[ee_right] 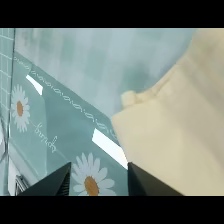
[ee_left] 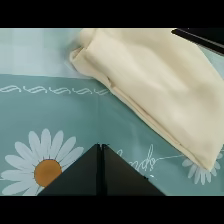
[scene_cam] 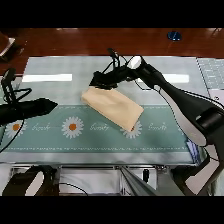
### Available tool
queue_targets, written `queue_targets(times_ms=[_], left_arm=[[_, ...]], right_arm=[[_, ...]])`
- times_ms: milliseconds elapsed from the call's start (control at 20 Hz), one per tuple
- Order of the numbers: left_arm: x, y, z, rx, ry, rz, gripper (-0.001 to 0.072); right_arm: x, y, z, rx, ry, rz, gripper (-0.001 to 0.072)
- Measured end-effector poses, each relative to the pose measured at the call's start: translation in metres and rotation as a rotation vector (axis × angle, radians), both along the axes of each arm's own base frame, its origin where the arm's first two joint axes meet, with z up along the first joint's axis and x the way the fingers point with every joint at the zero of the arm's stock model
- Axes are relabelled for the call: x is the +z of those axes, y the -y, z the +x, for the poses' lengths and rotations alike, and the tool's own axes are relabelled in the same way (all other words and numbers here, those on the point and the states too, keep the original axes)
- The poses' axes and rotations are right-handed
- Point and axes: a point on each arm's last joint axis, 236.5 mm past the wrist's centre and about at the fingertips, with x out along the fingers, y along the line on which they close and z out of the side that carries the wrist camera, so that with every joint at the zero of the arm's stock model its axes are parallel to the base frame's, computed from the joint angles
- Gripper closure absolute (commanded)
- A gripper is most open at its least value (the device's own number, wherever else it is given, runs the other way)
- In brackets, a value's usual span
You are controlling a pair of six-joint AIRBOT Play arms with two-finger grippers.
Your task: Fold the shirts.
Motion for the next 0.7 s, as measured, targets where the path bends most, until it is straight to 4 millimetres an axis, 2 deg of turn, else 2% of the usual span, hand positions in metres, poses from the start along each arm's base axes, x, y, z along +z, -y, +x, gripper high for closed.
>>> queue_targets(times_ms=[100, 200, 300, 350, 400, 500, 600, 650, 700], left_arm=[[-0.007, -0.003, 0.003, 0.018, 0.000, 0.001, 0.0683], [-0.013, -0.004, 0.004, 0.027, -0.013, 0.000, 0.0683], [-0.020, -0.005, 0.004, 0.033, -0.028, -0.001, 0.0683], [-0.022, -0.005, 0.004, 0.035, -0.032, -0.002, 0.0683], [-0.025, -0.006, 0.004, 0.037, -0.038, -0.001, 0.0683], [-0.032, -0.006, 0.002, 0.039, -0.054, -0.003, 0.0683], [-0.040, -0.005, -0.002, 0.040, -0.074, -0.005, 0.0683], [-0.044, -0.005, -0.004, 0.042, -0.082, -0.006, 0.0683], [-0.049, -0.005, -0.006, 0.042, -0.094, -0.007, 0.0683]], right_arm=[[0.014, 0.015, 0.001, 0.021, -0.012, 0.014, 0.0302], [0.049, 0.045, 0.006, 0.023, 0.044, 0.003, 0.0303], [0.084, 0.085, 0.003, 0.016, 0.136, -0.075, 0.0303], [0.098, 0.115, -0.003, -0.006, 0.190, -0.160, 0.0302], [0.104, 0.143, -0.012, -0.035, 0.219, -0.252, 0.0302], [0.101, 0.212, -0.037, -0.153, 0.241, -0.464, 0.0301], [0.080, 0.278, -0.072, -0.323, 0.215, -0.617, 0.0300], [0.065, 0.297, -0.091, -0.395, 0.190, -0.635, 0.0300], [0.044, 0.308, -0.112, -0.461, 0.149, -0.624, 0.0300]])
